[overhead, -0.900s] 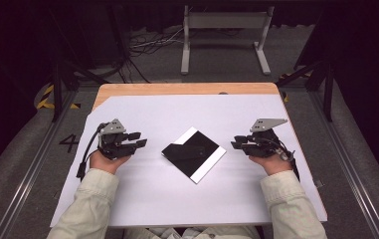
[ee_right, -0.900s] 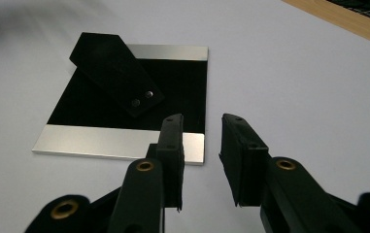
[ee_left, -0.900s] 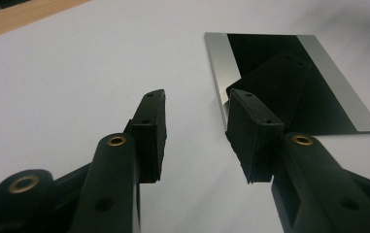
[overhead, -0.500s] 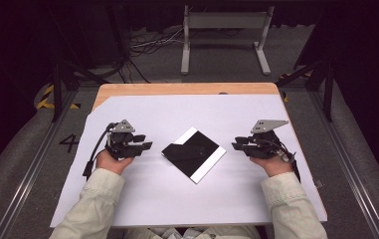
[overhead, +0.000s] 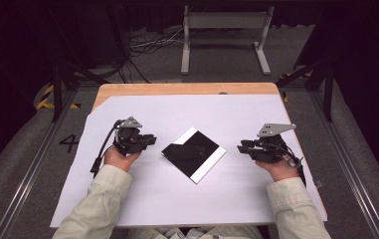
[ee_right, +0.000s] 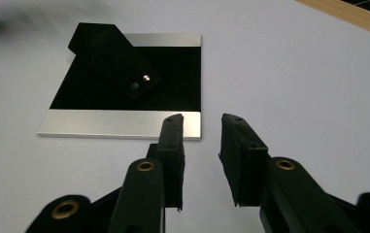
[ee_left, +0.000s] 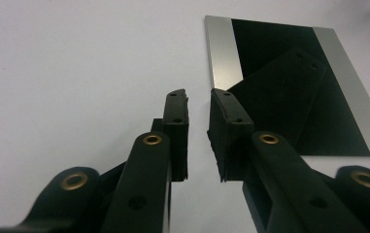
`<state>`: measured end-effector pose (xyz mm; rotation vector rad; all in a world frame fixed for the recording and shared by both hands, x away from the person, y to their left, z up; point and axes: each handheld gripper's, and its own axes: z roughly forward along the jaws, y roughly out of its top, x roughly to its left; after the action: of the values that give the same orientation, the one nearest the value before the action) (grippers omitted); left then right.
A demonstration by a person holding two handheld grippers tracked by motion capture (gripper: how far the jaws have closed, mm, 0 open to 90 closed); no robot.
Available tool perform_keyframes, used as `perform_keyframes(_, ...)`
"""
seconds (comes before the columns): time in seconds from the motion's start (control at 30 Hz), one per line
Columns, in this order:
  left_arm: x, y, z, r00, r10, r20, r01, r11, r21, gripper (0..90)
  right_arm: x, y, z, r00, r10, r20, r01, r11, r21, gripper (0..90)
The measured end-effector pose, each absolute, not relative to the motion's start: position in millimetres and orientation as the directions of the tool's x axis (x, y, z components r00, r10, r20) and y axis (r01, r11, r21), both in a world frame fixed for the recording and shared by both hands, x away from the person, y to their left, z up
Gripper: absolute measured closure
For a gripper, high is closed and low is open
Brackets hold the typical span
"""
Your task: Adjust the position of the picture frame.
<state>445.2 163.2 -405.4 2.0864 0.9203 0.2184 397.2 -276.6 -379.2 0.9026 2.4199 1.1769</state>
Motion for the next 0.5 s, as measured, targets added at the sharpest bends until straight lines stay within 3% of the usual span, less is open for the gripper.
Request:
perform_keyframes(0.23,453.3,156.4,-415.0,0.722,0.664,-0.193,0.556,-0.392,0.733,89.3,392.2,-282.3,-380.8,-0.753,0.658,0.019,0.418,0.455,0.786,70.3)
perform_keyframes(0.5,459.2,151.6,-426.6,0.711,0.671,-0.212,0.593,-0.41,0.693,89.9,391.0,-283.1,-381.4,-0.751,0.66,0.023,0.422,0.453,0.785,70.2)
